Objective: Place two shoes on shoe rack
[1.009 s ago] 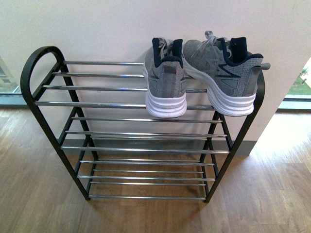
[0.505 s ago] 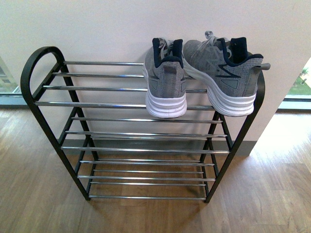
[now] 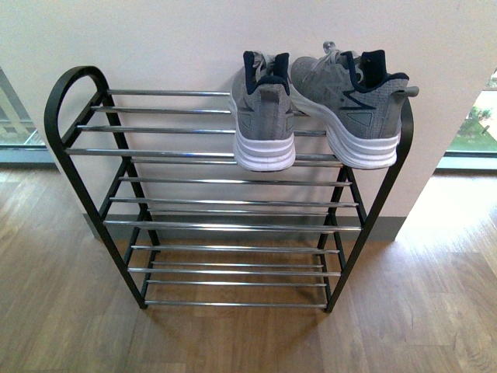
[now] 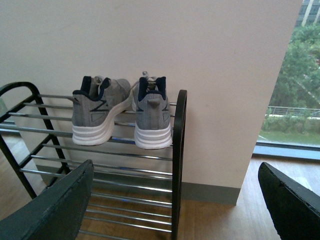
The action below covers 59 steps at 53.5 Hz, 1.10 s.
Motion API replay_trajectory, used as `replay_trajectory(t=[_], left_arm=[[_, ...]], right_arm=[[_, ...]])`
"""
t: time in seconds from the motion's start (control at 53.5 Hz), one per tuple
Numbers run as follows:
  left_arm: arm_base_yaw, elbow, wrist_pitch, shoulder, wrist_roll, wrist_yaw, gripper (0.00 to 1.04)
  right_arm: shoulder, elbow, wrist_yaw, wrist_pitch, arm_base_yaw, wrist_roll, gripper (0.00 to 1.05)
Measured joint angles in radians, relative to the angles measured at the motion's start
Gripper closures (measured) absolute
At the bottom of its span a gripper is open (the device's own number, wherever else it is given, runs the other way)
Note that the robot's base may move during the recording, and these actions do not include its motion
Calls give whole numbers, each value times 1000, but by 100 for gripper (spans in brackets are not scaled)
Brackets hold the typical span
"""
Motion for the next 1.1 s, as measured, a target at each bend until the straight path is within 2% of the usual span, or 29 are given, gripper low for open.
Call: replay_trajectory(t=[1.102], left_arm=[[0, 0, 0, 0, 0, 0, 9]], right_arm=[[0, 0, 0, 0, 0, 0, 9]])
